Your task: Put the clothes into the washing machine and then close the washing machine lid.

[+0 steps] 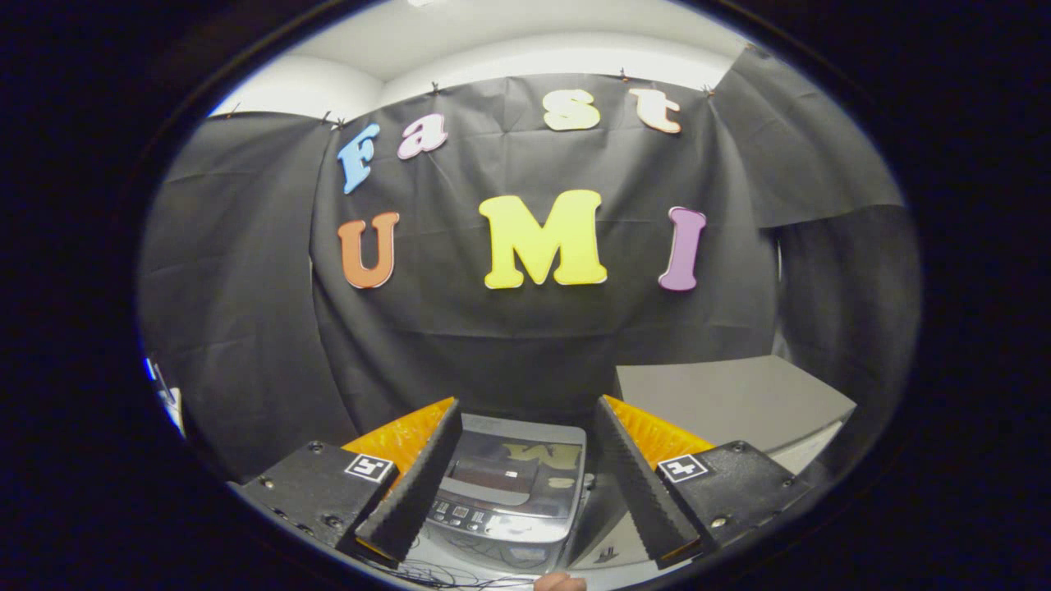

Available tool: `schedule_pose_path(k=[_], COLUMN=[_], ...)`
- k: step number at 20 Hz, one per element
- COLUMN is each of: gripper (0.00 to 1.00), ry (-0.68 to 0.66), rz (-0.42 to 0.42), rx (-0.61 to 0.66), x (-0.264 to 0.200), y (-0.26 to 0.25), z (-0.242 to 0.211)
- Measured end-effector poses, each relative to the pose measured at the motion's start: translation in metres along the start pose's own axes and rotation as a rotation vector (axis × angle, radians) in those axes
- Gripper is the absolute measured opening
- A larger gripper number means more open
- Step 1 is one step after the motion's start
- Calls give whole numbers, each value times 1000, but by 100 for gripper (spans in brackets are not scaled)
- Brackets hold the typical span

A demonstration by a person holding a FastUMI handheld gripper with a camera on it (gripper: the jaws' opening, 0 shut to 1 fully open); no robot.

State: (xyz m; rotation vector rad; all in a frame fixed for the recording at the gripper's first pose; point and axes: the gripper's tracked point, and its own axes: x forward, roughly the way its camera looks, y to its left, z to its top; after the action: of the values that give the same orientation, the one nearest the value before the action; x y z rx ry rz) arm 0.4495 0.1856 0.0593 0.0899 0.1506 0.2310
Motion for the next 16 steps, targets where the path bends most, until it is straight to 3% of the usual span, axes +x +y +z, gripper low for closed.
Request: schedule_pose_path(k=[16], gripper=[100], ry=[-119], rz=[1], rx=[-78], x=[-33], y=[-27], z=[9])
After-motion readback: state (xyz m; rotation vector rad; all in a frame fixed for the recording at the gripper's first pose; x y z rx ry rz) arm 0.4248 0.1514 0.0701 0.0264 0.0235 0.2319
